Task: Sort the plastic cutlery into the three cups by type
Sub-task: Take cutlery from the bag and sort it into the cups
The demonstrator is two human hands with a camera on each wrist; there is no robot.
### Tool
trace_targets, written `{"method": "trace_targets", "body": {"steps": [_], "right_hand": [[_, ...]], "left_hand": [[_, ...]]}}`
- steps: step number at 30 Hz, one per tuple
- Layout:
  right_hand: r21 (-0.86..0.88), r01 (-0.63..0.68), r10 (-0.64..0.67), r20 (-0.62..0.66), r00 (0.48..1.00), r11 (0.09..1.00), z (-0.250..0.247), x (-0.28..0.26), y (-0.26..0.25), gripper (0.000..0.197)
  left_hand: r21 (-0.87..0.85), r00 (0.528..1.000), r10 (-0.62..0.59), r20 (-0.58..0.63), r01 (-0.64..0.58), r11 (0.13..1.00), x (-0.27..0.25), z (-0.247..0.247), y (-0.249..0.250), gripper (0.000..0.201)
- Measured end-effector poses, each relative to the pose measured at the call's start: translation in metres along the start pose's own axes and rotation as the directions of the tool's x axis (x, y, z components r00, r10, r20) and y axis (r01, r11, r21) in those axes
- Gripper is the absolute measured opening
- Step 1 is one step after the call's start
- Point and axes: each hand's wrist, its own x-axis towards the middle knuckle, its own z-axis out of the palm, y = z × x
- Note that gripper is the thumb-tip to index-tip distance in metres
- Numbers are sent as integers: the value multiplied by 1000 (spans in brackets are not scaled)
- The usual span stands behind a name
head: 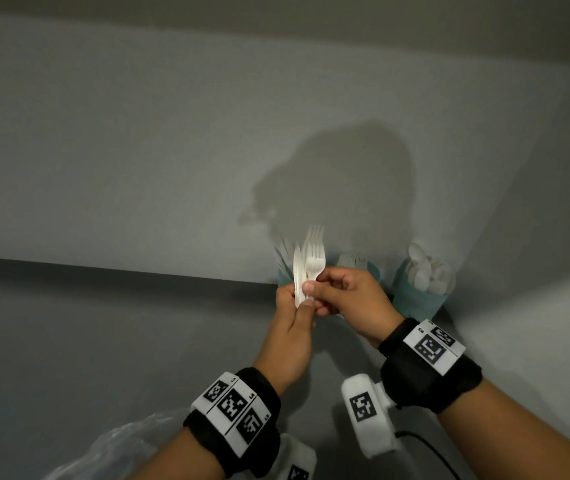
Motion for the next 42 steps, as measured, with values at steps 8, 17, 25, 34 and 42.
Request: {"method": "trace_targets", "body": {"steps": [8,17,25,34,42], "right_hand": [[94,-36,38,-17,999,995,-12,-2,-1,14],[28,-25,28,-108,994,999,-39,13,-6,8],[-260,-190,63,-429,901,947,-91,79,16,5],[-466,-257,41,-423,905,846,-90,104,49,26],[-471,-62,-231,-540,809,880,-100,107,23,21]], "left_hand": [[-49,992,-125,9,125,991,4,-4,0,22],[-88,970,-235,55,239,967,20,-8,-10,21],[-199,964,-265,-1,259,945,36,-8,-11,24],[-231,972,-232,37,235,944,45,-16,-16,23],[-184,978,-211,9,209,960,48,-18,-24,24]]}}
